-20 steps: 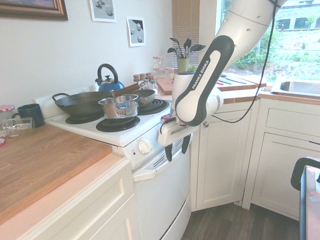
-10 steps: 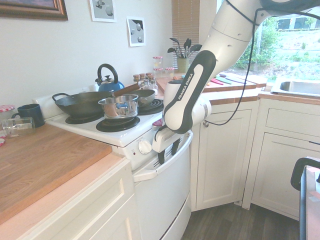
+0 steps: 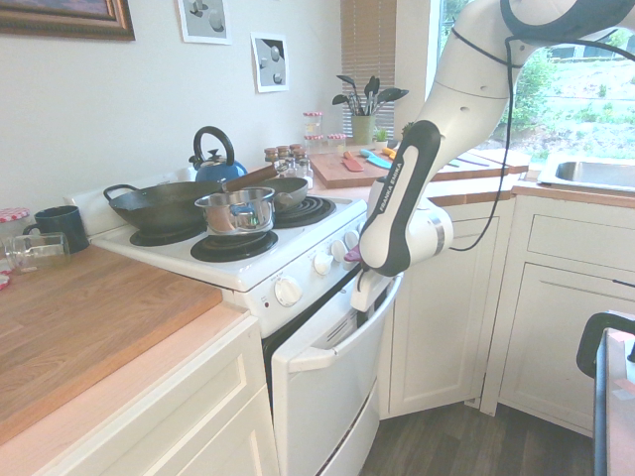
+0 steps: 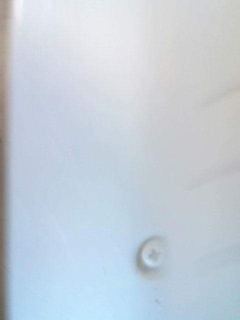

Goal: Open the oven

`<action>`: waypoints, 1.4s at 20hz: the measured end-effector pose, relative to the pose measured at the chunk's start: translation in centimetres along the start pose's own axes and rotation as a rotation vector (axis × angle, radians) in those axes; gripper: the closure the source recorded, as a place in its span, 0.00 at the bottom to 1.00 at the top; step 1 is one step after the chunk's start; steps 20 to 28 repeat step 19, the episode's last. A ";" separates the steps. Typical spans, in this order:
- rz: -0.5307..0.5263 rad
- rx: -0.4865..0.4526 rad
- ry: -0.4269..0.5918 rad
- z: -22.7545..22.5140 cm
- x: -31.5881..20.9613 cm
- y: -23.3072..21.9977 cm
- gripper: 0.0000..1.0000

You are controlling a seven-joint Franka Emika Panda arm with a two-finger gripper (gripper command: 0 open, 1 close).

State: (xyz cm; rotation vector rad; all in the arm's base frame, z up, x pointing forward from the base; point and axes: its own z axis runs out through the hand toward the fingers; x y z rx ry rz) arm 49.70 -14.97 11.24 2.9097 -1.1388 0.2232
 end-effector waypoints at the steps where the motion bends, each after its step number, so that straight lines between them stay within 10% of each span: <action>1: -0.009 -0.017 -0.015 0.6 -0.8 1.8 0.00; 17: 0.018 -0.149 -0.110 -1.6 -3.7 17.2 0.00; 28: 0.011 -0.189 -0.173 -3.5 -3.4 17.5 0.00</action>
